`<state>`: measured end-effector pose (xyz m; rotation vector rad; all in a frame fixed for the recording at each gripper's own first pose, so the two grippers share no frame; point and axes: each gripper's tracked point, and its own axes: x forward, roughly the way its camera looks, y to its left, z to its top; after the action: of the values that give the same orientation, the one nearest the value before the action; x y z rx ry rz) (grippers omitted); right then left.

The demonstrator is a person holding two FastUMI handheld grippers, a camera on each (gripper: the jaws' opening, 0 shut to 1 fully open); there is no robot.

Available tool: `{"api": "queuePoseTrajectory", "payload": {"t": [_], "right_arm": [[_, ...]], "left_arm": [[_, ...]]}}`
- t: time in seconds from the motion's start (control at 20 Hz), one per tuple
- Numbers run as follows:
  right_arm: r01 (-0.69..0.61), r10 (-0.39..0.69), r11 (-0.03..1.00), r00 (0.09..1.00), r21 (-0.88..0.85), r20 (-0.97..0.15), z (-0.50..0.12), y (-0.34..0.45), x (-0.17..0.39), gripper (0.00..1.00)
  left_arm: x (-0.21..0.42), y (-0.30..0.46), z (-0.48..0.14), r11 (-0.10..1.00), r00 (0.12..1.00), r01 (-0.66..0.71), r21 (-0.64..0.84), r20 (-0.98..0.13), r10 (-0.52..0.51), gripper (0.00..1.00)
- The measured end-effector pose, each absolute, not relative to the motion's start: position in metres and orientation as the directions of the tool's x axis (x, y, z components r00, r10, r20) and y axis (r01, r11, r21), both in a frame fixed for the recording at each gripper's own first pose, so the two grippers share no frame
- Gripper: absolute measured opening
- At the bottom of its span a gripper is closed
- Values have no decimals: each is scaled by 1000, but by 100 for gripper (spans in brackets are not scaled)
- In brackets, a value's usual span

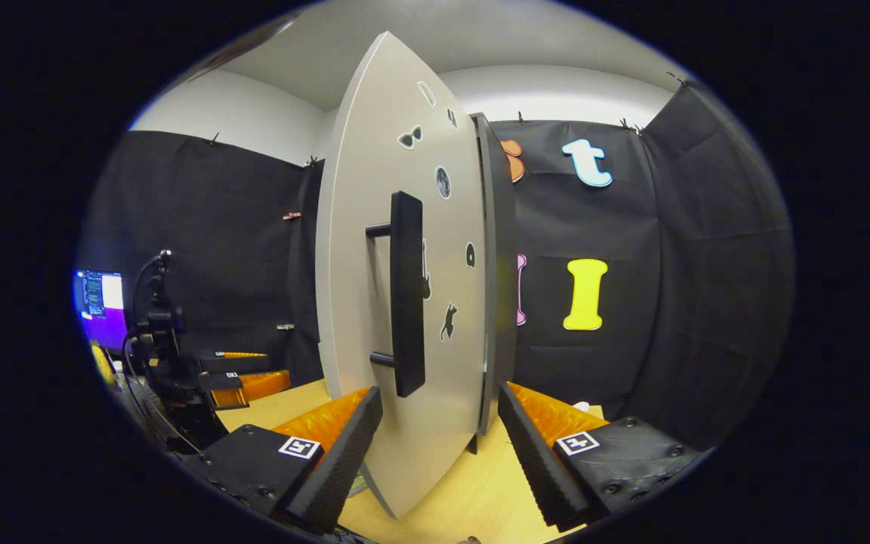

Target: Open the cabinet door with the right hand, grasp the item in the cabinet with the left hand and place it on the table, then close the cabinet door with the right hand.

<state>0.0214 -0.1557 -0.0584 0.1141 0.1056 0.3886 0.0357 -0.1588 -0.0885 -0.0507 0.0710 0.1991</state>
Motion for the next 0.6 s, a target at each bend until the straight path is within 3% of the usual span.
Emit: {"api": "queuePoseTrajectory", "payload": {"t": [0.3, 0.5, 0.6], "right_arm": [[-475, 486, 869, 872, 139, -58, -55, -140, 21, 95], [-460, 474, 876, 877, 145, -80, -57, -130, 24, 100], [-446, 460, 884, 884, 138, -86, -56, -116, 24, 95]], "left_arm": [[21, -146, -49, 969, 969, -247, -5, -30, 247, 93], [26, -146, -54, 980, 980, -197, -31, -35, 196, 93], [34, -142, -55, 987, 989, -147, -61, -30, 146, 94]]}}
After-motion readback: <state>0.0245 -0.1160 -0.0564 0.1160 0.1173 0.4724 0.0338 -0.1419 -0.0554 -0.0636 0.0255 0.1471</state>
